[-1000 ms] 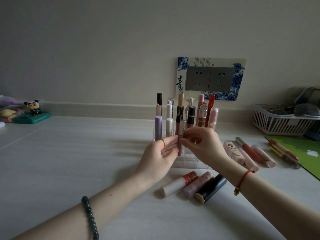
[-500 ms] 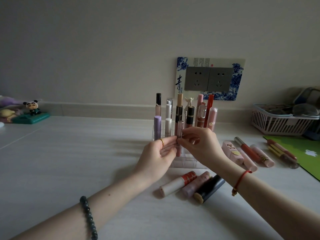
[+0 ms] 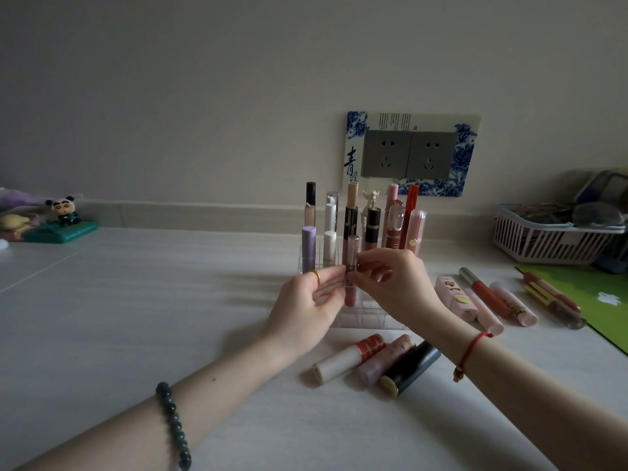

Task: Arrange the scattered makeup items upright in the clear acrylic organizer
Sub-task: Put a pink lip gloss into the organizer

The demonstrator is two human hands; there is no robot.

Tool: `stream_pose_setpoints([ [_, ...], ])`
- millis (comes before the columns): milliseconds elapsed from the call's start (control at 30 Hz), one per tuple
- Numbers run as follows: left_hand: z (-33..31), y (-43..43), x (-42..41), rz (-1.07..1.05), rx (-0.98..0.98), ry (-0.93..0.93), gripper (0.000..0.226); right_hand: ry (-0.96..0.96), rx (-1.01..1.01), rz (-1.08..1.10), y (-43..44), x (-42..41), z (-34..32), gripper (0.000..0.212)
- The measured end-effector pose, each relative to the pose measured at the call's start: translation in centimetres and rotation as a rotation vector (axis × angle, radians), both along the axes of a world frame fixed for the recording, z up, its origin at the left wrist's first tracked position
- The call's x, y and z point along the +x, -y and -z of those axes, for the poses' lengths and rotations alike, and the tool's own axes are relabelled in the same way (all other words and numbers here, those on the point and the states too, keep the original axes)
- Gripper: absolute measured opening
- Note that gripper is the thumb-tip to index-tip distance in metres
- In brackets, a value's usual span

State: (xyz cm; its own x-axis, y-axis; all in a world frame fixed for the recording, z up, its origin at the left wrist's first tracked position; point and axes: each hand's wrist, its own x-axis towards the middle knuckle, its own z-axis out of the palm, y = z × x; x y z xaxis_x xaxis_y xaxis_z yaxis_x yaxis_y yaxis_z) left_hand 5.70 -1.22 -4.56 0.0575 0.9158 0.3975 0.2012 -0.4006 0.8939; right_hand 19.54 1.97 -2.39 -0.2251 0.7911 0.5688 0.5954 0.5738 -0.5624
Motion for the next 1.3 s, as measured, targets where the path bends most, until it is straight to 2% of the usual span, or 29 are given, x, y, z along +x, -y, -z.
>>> stream_pose_setpoints([
  [267,0.0,0.5,-0.5,-0.024,0.038,-0.015,0.036,0.015,0.010,0.000,0.1,0.3,-0.2,0.020],
  [433,-0.2,1.3,-1.2,0.004,0.086,-0.041,0.035,-0.034,0.009,0.030,-0.1,0.8,-0.7,0.031],
  [633,0.5,2.4,-2.6,0.040,0.128,-0.109,0.030,-0.107,0.052,0.037,1.4,1.9,-2.0,0.021],
  [733,0.6,3.0,-3.4,0.049,0.209,-0.266,0.037,-0.035,0.053,-0.028,2.6,2.2,-2.0,0.020],
  [867,0.5,3.3,-4.1,0.098,0.384,-0.646,0.040,0.189,0.018,-0.146,3.9,2.3,-1.3,0.019],
  [967,0.5,3.4,-4.2,0.093,0.403,-0.821,0.043,0.309,0.019,-0.190,4.3,2.2,-0.6,0.018],
  [1133,0.7,3.4,-4.1,0.052,0.303,-0.947,0.045,0.351,0.020,-0.254,4.6,1.9,0.3,0.014],
  [1300,1.0,3.1,-4.2,0.077,0.305,-0.953,0.035,0.377,0.017,-0.278,4.6,1.9,0.9,0.014],
])
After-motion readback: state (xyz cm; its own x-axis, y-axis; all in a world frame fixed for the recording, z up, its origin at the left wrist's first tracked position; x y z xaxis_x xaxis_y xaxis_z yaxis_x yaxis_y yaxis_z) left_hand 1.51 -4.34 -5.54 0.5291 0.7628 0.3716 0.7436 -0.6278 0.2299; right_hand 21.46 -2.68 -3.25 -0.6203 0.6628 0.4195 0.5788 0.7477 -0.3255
